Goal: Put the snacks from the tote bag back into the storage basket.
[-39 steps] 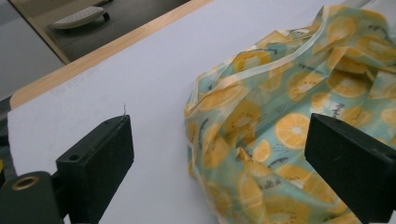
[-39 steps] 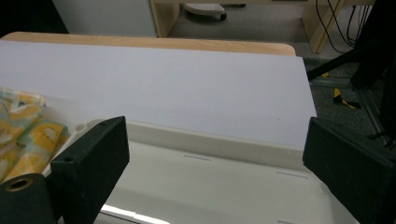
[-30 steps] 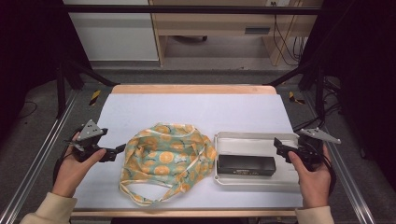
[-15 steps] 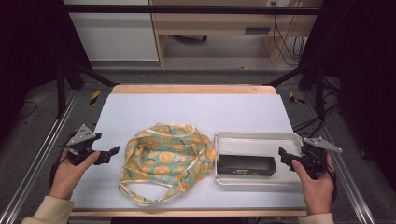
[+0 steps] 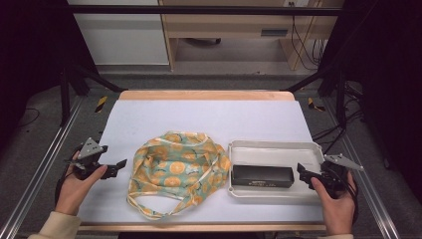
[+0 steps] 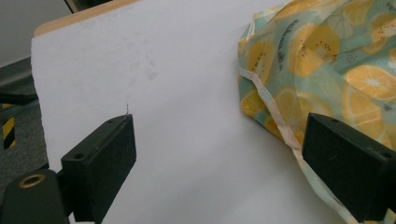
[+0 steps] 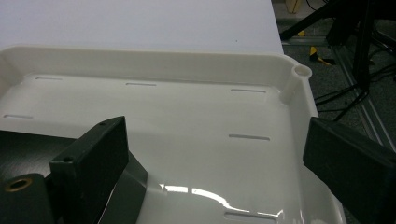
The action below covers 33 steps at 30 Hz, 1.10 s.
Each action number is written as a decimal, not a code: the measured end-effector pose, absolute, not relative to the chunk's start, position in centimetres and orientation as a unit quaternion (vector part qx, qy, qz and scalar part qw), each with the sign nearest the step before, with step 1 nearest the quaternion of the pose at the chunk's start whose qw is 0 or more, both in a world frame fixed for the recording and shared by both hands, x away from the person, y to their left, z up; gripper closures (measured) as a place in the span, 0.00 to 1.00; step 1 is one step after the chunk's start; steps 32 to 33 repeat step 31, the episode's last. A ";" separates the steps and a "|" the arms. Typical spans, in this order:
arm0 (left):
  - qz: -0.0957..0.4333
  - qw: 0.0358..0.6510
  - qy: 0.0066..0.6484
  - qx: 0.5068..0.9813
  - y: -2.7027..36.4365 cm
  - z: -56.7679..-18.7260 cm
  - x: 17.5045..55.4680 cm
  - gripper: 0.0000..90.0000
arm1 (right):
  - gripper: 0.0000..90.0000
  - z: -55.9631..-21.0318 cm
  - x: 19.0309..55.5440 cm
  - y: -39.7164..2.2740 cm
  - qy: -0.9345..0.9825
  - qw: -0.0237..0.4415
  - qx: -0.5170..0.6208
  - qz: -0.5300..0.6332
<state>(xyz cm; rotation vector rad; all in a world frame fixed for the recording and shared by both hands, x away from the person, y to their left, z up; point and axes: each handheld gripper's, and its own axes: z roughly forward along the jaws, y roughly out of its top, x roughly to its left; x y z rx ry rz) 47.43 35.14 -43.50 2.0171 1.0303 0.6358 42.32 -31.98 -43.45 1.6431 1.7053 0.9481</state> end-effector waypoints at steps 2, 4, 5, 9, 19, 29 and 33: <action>0.250 0.381 0.405 0.792 35.3 -43.7 47.4 0.11 | 0.08 -43.6 42.2 -31.9 0.641 0.294 0.614 0.355; 0.250 0.382 0.408 0.790 35.4 -44.0 47.4 0.11 | 0.08 -43.7 42.1 -31.8 0.640 0.293 0.615 0.356; 0.250 0.382 0.409 0.790 35.4 -44.1 47.4 0.11 | 0.08 -43.7 42.1 -31.8 0.641 0.293 0.614 0.356; 0.251 0.380 0.412 0.789 35.6 -44.6 47.3 0.11 | 0.08 -43.8 41.8 -31.6 0.639 0.297 0.614 0.356; 0.260 0.376 0.419 0.784 36.1 -45.6 46.8 0.11 | 0.10 -44.1 40.8 -30.9 0.620 0.323 0.621 0.353; 0.281 0.375 0.422 0.776 36.1 -45.6 45.1 0.11 | 0.09 -44.9 40.1 -30.5 0.610 0.321 0.633 0.353; 0.285 0.376 0.422 0.774 36.0 -45.5 45.0 0.11 | 0.09 -44.9 40.0 -30.3 0.612 0.326 0.629 0.352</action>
